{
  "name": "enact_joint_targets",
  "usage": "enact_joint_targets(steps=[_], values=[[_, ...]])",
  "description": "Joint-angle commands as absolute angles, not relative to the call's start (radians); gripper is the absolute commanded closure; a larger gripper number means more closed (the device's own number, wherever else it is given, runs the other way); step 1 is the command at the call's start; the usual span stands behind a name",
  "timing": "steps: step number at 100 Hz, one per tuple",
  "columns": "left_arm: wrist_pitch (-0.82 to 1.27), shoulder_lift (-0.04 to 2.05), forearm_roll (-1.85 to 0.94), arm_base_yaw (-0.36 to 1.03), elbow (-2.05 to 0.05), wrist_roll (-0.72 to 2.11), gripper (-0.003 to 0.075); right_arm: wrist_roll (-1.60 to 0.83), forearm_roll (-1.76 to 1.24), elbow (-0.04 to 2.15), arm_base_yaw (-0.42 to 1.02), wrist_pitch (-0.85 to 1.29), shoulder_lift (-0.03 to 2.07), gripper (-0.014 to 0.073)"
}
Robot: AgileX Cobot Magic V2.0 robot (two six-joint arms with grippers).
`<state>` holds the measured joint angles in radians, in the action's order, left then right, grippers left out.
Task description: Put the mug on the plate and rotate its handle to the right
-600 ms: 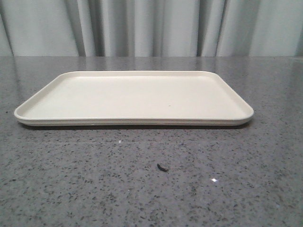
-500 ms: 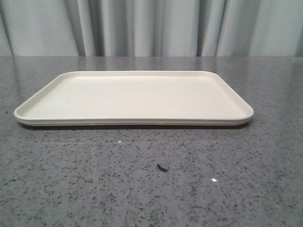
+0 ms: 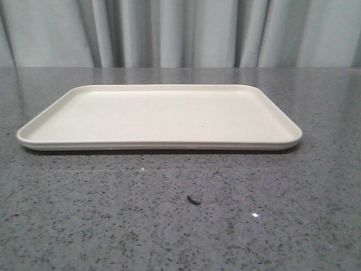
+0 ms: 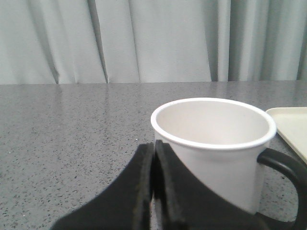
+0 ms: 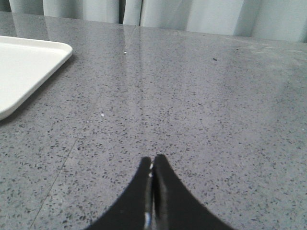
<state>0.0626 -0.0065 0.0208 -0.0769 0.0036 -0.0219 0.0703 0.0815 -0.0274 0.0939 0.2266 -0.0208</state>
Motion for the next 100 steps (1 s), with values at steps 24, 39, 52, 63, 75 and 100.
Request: enact_joint_targets(steps=[24, 39, 52, 63, 75, 100], values=[[-0.033, -0.038, -0.009, -0.079, 0.000, -0.033, 0.0739, 0.070, 0.089, -0.025, 0.093, 0.056, -0.032, 0.0691], [-0.022, -0.038, -0.059, -0.079, -0.011, -0.033, 0.0739, 0.070, 0.088, -0.024, 0.092, 0.000, -0.032, 0.0691], [0.056, -0.027, -0.060, -0.079, -0.065, -0.033, 0.0739, 0.070, 0.053, -0.013, 0.092, 0.010, -0.031, 0.0688], [0.110, 0.004, -0.054, -0.079, -0.128, -0.033, 0.0739, 0.070, 0.032, 0.016, 0.092, 0.059, -0.029, 0.0683], [0.185, 0.057, -0.045, -0.079, -0.207, -0.032, 0.0739, 0.070, 0.022, 0.057, 0.092, 0.099, 0.000, 0.0683], [0.220, 0.165, -0.045, -0.079, -0.334, -0.032, 0.0739, 0.070, 0.022, 0.191, 0.092, 0.212, 0.135, 0.0683]])
